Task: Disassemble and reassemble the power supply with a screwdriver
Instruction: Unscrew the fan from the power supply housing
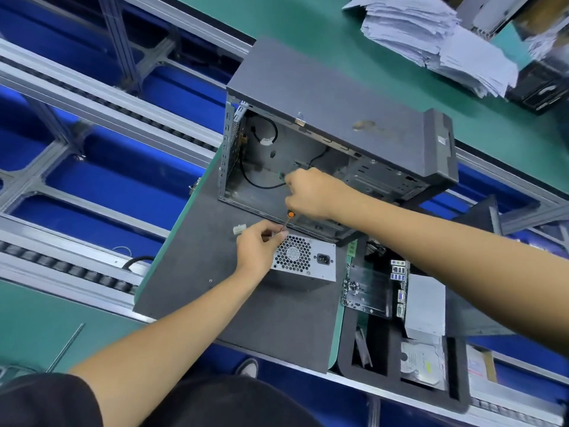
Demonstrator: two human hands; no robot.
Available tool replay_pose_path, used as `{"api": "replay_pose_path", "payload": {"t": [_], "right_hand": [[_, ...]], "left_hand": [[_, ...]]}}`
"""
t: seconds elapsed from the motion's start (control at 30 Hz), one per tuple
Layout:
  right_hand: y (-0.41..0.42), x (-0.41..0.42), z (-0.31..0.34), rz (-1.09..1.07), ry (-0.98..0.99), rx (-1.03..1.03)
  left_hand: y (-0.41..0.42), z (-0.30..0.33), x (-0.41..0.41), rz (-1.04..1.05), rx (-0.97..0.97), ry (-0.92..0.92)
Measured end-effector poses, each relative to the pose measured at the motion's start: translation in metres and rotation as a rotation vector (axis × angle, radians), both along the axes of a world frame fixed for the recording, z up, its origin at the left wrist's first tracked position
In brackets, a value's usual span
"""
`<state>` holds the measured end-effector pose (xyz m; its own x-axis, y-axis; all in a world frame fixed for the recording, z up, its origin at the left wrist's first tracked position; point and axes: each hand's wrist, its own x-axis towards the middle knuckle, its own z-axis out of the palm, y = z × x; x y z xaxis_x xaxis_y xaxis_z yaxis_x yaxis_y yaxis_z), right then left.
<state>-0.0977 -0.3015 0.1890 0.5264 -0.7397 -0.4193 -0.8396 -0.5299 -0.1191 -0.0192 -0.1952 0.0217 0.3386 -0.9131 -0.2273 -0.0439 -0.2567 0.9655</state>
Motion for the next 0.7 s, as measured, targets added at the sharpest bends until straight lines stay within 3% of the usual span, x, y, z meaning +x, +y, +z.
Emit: {"api": "replay_pose_path", "payload": {"t": [0.1, 0.27, 0.33, 0.4, 0.47, 0.6, 0.63, 0.7], "right_hand": [[-0.004, -0.008, 0.013, 0.248, -0.005, 0.085], [-0.028, -0.006, 0.033, 1.257, 0.436, -0.122], [-0.032, -0.001, 0.031, 1.489, 0.368, -0.163], [-0.03, -0.001, 0.025, 1.563, 0.205, -0.142], [-0.02, -0.004, 0.015, 1.328, 0.067, -0.136], [-0.004, 0.0, -0.006, 0.264, -0.042, -0.043], [-0.004, 0.002, -0.008, 0.114, -0.05, -0.009], [-0.007, 0.004, -0.005, 0.087, -0.034, 0.024]], "left_hand": [[-0.002, 0.002, 0.002, -0.013, 0.009, 0.022], [-0.004, 0.005, 0.006, -0.065, 0.025, 0.05], [-0.004, 0.004, 0.007, -0.072, 0.021, 0.026], [-0.004, 0.004, 0.008, -0.072, 0.014, -0.005], [-0.004, 0.007, 0.008, -0.05, 0.003, 0.022], [-0.003, 0.012, 0.005, -0.032, -0.013, 0.003], [-0.002, 0.012, 0.004, -0.031, -0.011, 0.001], [-0.002, 0.01, 0.003, -0.027, 0.001, 0.028]]}}
